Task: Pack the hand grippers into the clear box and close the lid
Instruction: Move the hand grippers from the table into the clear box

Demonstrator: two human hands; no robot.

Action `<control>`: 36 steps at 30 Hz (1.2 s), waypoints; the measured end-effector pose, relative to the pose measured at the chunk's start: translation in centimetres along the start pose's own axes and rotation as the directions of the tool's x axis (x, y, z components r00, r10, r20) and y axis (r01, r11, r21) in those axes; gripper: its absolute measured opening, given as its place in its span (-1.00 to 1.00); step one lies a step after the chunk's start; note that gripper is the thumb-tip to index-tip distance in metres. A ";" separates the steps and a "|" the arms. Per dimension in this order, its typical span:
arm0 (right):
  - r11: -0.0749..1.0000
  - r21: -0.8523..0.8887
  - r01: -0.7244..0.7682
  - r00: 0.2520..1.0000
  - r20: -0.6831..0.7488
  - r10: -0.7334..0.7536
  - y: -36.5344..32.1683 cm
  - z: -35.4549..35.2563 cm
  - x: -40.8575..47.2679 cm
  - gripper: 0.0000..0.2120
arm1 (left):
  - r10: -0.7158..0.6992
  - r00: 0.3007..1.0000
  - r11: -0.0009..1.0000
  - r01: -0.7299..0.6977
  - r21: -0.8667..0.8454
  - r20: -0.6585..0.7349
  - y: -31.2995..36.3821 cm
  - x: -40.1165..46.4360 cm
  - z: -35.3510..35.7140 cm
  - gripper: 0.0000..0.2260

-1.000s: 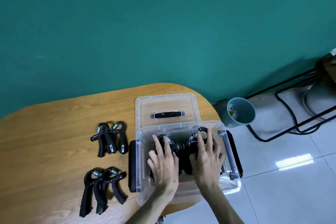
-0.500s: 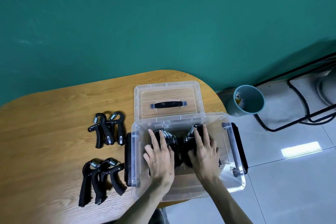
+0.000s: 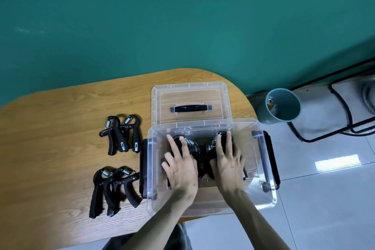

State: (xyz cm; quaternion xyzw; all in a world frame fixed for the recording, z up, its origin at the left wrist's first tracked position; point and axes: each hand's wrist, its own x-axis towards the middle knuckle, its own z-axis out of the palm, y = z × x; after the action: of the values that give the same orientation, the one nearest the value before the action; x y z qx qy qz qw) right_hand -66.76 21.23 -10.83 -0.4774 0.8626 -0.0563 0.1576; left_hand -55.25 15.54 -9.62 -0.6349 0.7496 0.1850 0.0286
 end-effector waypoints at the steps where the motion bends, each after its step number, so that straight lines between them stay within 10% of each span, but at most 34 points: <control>1: 1.000 -0.010 -0.002 1.000 0.004 0.002 0.0 -0.1 0.0 -0.21 | 0.001 1.000 1.000 -0.001 0.003 -0.002 0.0 0.0 0.0 -0.38; 19: 0.998 -0.013 0.055 0.995 -0.086 -0.055 -6.3 -3.9 0.0 -0.39 | 0.288 0.958 0.953 -0.286 0.099 -0.006 -2.4 0.1 -7.5 -0.42; 36: 0.938 -0.111 0.328 0.930 -0.136 -0.341 -24.7 -4.1 -0.5 -0.54 | 0.107 0.982 0.982 -0.129 -0.139 -0.158 -19.2 3.7 -15.1 -0.55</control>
State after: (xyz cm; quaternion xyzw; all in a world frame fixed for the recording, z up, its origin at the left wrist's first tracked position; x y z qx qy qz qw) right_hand -47.94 8.10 -0.71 -0.6179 0.7798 -0.0816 0.0581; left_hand -34.58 4.88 -1.28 -0.6017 0.7701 0.1937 -0.0863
